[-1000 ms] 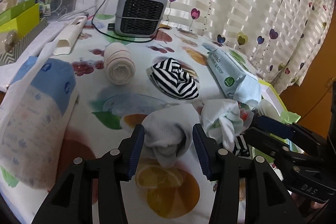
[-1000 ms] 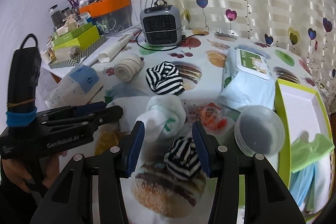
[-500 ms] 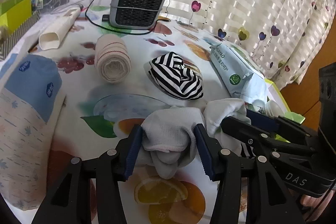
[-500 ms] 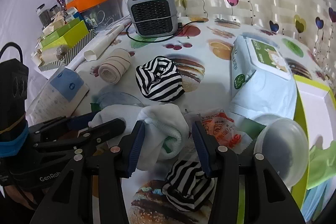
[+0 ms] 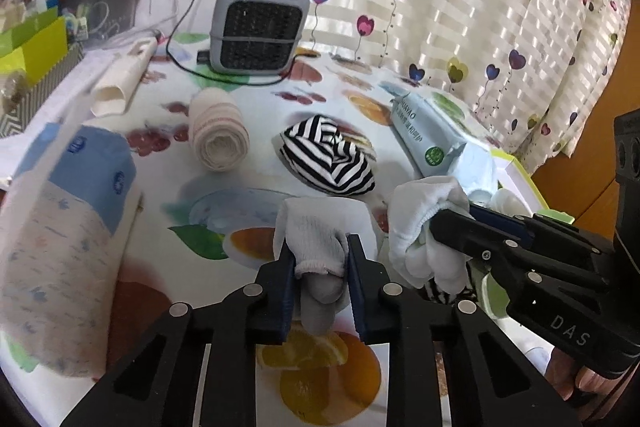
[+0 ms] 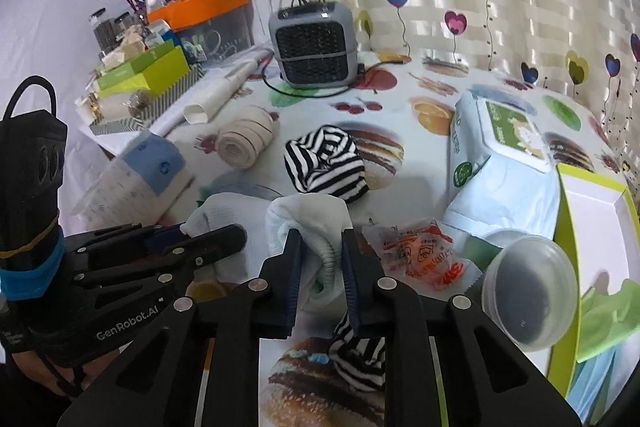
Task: Organize soft objects
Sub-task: 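Lift both socks and carry them over the yellow-green box, then lower both socks into the box and open both grippers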
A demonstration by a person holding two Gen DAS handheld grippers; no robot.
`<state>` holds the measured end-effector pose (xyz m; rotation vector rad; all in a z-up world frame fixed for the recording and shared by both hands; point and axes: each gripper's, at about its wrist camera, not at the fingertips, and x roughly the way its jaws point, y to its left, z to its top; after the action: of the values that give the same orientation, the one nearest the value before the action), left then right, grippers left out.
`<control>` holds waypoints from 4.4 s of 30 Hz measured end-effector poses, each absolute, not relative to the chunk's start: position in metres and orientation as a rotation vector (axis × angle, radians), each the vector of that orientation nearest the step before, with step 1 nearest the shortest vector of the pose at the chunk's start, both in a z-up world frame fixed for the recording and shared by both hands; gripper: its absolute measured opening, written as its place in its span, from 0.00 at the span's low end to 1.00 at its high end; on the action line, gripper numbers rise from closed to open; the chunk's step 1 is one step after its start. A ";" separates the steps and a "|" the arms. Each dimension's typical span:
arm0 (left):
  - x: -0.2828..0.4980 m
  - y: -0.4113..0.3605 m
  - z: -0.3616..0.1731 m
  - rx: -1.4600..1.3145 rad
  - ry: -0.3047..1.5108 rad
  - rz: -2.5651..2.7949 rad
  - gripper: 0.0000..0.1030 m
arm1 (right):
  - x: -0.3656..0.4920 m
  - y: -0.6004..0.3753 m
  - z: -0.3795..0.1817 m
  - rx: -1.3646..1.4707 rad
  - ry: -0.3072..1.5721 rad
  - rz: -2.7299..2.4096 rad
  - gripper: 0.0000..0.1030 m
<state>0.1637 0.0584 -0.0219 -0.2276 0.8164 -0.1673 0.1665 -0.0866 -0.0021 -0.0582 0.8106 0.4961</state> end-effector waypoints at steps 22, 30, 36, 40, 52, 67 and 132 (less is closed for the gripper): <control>0.097 0.022 0.056 -0.146 0.664 -0.162 0.21 | 0.097 -0.127 0.068 -0.025 0.625 0.485 0.20; 0.092 0.004 0.068 -0.124 0.645 -0.191 0.21 | 0.089 -0.144 0.077 -0.014 0.594 0.458 0.20; 0.096 -0.011 0.069 -0.106 0.649 -0.212 0.21 | 0.089 -0.158 0.076 -0.001 0.592 0.441 0.20; 0.101 -0.022 0.070 -0.094 0.650 -0.228 0.21 | 0.091 -0.167 0.075 0.007 0.592 0.429 0.20; 0.115 -0.058 0.071 -0.056 0.654 -0.277 0.21 | 0.099 -0.198 0.072 0.028 0.592 0.381 0.20; 0.148 -0.109 0.060 -0.016 0.682 -0.365 0.21 | 0.117 -0.248 0.059 0.073 0.611 0.300 0.20; 0.200 -0.197 0.034 0.012 0.805 -0.516 0.33 | 0.134 -0.351 0.029 0.177 0.644 0.094 0.49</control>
<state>0.1996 -0.1971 0.0338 0.0120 0.8052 -0.5158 0.1344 -0.3513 0.0285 0.1769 0.6440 0.0937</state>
